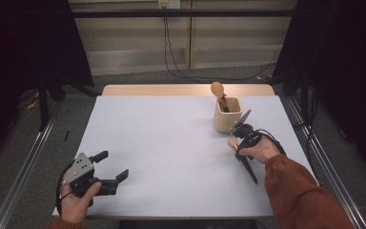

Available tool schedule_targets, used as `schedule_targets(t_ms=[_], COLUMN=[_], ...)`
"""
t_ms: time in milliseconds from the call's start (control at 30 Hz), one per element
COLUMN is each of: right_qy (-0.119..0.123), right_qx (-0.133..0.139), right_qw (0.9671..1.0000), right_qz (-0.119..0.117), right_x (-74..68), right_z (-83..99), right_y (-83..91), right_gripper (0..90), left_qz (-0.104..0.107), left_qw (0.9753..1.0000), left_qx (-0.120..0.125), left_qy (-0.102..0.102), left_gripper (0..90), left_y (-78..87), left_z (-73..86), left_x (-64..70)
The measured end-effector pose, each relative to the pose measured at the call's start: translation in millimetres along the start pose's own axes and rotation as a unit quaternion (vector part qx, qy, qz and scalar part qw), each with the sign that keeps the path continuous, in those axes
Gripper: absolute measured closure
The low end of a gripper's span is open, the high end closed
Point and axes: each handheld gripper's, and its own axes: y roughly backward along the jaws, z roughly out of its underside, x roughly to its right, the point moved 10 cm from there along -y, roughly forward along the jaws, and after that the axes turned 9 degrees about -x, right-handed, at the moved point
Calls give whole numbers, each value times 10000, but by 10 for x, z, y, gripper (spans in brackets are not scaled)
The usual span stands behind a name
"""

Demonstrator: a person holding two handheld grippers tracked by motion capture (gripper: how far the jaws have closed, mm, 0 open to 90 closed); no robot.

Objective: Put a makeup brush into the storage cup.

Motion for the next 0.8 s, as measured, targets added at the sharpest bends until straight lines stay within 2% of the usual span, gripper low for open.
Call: schedule_targets(t_ms=[133, 733, 800], right_qy=[28, 91, 90], right_qx=[25, 121, 206], right_qw=[10000, 9998, 9996], right_qz=[-5, -138, -160], right_x=[17, 6, 2], right_z=[-2, 25, 17], right_y=[-1, 26, 45], right_gripper=[737, 741, 741], left_qz=[2, -27, -31], left_qw=[10000, 10000, 10000], left_qx=[-1, -2, -7], left_qy=[-3, 24, 29], left_gripper=[34, 33, 31], left_y=[-2, -3, -4], left_z=[0, 4, 5], left_x=[1, -11, -15])
